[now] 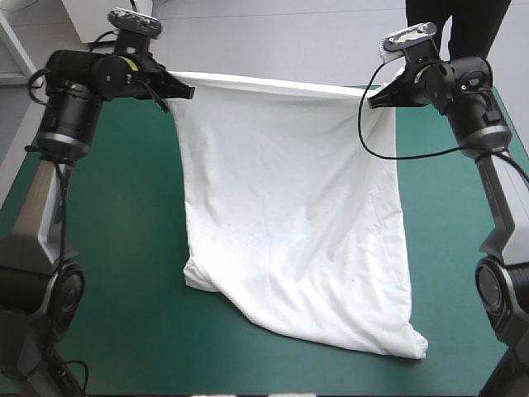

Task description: Fold the cloth

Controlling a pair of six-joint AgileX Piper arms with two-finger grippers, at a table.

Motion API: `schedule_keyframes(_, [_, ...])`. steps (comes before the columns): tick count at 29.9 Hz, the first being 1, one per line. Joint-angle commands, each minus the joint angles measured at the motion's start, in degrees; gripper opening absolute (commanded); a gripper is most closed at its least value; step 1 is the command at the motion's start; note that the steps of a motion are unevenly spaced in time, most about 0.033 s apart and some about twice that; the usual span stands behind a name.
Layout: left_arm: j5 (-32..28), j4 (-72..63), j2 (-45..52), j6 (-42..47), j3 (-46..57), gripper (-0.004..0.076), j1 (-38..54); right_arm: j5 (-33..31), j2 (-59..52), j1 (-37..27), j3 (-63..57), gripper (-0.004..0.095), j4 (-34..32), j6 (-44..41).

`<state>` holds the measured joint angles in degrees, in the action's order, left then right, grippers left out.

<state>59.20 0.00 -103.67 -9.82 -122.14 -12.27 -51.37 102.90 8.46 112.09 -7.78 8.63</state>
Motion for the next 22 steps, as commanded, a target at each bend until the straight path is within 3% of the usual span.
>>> schedule_keyframes(1, [-9.6,1.5,-2.4,-1.0,-1.4,-0.0003,1.1,6.3,1.2,-3.4,4.5,-0.0019,-0.7,0.8])
schedule_keyframes(11, [-18.6,-1.0,-14.0,-1.1,-1.4,-0.0003,1.1,8.9,13.6,-7.5,10.7,-0.0019,10.2,4.4])
schedule_keyframes(15, [-19.0,-2.4,-16.5,-1.0,-1.5,-0.0003,1.1,4.5,17.7,-8.4,10.8,-0.0011,16.0,6.2])
schedule_keyframes(18, [-17.7,-3.6,-17.8,-1.0,-1.5,-0.0002,1.6,-0.6,20.2,-8.9,10.8,0.0039,17.8,7.9])
schedule_keyframes(22, [-15.5,-7.9,-19.4,-2.0,-1.5,0.0010,2.5,-2.8,22.0,-9.9,10.8,0.0169,20.5,7.9])
